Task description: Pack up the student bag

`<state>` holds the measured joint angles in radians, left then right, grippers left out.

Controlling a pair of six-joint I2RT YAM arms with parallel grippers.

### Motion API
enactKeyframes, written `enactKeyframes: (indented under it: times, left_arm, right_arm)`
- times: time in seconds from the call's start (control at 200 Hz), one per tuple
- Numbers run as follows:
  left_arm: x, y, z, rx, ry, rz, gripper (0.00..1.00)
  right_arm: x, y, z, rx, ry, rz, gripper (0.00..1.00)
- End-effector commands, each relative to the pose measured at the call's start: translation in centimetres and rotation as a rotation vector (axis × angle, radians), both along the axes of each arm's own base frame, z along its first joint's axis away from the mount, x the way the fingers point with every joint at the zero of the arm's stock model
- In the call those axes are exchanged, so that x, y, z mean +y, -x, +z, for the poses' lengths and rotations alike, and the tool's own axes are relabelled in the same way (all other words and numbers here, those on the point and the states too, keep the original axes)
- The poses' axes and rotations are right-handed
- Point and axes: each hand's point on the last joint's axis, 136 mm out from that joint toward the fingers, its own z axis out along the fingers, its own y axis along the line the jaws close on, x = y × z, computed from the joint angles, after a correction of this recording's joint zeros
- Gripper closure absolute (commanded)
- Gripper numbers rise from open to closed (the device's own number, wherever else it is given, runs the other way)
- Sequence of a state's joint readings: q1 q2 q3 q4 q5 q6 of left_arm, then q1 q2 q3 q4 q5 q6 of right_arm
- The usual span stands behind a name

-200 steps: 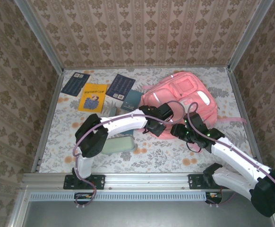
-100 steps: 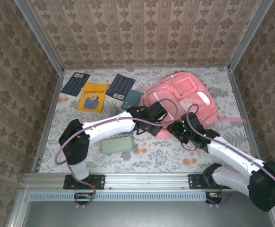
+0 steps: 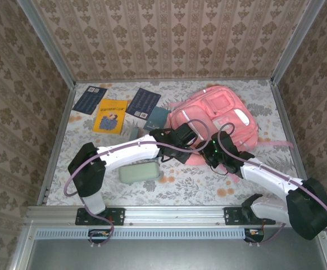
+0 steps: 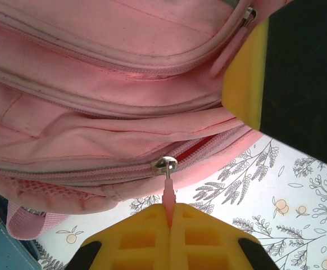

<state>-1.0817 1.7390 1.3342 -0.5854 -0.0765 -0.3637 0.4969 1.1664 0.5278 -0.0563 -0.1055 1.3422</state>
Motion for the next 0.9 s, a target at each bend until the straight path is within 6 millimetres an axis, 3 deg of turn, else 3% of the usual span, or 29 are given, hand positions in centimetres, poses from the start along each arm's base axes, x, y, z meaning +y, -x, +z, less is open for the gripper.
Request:
enactKeyframes:
  times: [0.0, 0.075, 0.28, 0.515, 0.895]
  left_arm:
    - [-0.1, 0.4, 0.6, -0.010, 0.017, 0.005, 1.00]
    - [0.4, 0.1, 0.3, -0.024, -0.004, 0.026, 1.00]
    - [3.8, -2.7, -1.4, -0.059, -0.116, 0.145, 1.00]
    - [6.8, -7.0, -1.4, -0.101, -0.154, 0.255, 1.00]
    - [8.7, -14.3, -1.7, -0.150, -0.160, 0.377, 1.00]
  right_arm:
    - [-0.6, -0.6, -0.5, 0.022, -0.023, -0.072, 0.78]
    - [-1.3, -0.2, -1.1, 0.058, 0.008, -0.077, 1.00]
    - [-4.1, 1.2, -0.7, 0.070, 0.104, -0.084, 1.00]
    - [-6.8, 2.6, -0.1, 0.069, 0.137, -0.049, 1.00]
    - [-10.7, 3.8, 1.1, 0.103, 0.170, 0.008, 1.00]
